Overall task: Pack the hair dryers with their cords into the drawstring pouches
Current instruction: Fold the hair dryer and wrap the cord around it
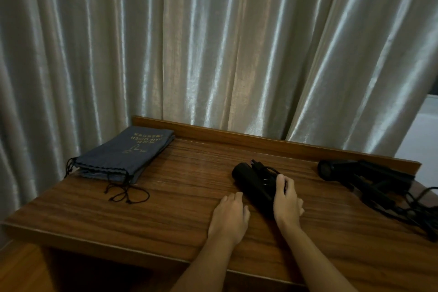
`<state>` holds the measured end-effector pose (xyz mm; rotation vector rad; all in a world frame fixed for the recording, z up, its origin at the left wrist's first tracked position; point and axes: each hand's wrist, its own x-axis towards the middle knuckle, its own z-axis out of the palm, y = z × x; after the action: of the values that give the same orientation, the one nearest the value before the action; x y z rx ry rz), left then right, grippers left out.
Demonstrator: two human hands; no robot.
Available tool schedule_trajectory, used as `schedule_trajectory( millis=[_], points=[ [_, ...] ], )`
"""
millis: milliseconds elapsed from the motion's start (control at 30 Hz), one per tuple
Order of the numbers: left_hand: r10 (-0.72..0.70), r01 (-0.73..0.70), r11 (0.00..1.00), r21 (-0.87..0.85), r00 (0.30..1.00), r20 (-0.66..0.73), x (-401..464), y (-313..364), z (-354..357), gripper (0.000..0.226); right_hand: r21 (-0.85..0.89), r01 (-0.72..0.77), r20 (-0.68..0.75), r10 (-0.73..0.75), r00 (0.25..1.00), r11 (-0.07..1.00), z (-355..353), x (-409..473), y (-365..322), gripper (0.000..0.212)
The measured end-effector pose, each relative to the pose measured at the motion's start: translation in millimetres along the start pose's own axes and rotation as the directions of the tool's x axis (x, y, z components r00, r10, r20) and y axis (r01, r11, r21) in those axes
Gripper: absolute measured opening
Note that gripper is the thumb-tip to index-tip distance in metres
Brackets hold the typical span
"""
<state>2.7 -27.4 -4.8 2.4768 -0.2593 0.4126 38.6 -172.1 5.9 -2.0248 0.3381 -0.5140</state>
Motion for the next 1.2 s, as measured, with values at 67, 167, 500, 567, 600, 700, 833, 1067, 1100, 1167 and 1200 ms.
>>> schedule_trajectory(
  millis=[67,167,500,567,600,700,833,1067,1100,1167,1200],
  points=[
    [0.0,0.0,1.0,-0.02,1.0,-0.002,-0.1,-1.2,-0.2,0.042,0.046,0.022,-0.051,-0.02,0.999,0.999,0.0,-1.9,3.3,0.048],
    [-0.004,0.004,0.999,-0.042,1.0,0.009,1.0,-4.7,0.4,0.043,0.136,0.021,-0.14,-0.001,0.99,0.991,-2.2,-6.6,6.9,0.042],
    [-0.005,0.004,0.996,-0.087,1.0,-0.013,1.4,-6.0,1.1,0.04,0.257,-0.031,-0.174,0.078,0.982,0.966,-9.0,-13.5,18.1,0.032],
    [-0.022,0.019,0.988,-0.152,1.0,-0.019,0.7,-7.3,0.0,0.035,0.277,-0.046,-0.198,0.104,0.975,0.96,-10.5,-14.9,18.4,0.038],
    [-0.041,0.036,0.979,-0.2,0.999,-0.017,0.6,-8.2,-0.5,0.032,0.292,-0.05,-0.219,0.117,0.969,0.955,-11.1,-15.7,18.8,0.037],
    [-0.115,0.1,0.928,-0.359,0.993,-0.018,2.6,-13.6,-0.5,0.023,0.339,-0.057,-0.298,0.165,0.94,0.939,-13.8,-18.0,19.9,0.029],
    [-0.143,0.12,0.906,-0.406,0.989,-0.027,3.2,-16.9,1.7,0.017,0.315,-0.086,-0.353,0.201,0.914,0.945,-15.3,-20.3,21.2,0.027],
    [-0.164,0.135,0.829,-0.543,0.986,-0.004,-2.5,-15.0,-4.8,0.014,0.22,-0.018,-0.465,0.121,0.877,0.975,-16.2,-32.3,11.9,0.028],
    [-0.188,0.15,0.795,-0.588,0.982,-0.003,-5.3,-16.2,-8.9,0.015,0.149,0.031,-0.505,0.05,0.862,0.988,-16.9,-36.4,10.6,0.03],
    [-0.252,0.187,0.711,-0.678,0.968,0.003,-11.9,-28.0,-23.2,0.019,-0.058,0.187,-0.569,-0.186,0.801,0.981,-17.3,-47.3,6.1,0.034],
    [-0.277,0.192,0.697,-0.691,0.961,-0.013,-14.9,-39.5,-34.9,0.02,-0.146,0.279,-0.569,-0.311,0.761,0.949,-16.3,-53.7,2.7,0.033]
  ],
)
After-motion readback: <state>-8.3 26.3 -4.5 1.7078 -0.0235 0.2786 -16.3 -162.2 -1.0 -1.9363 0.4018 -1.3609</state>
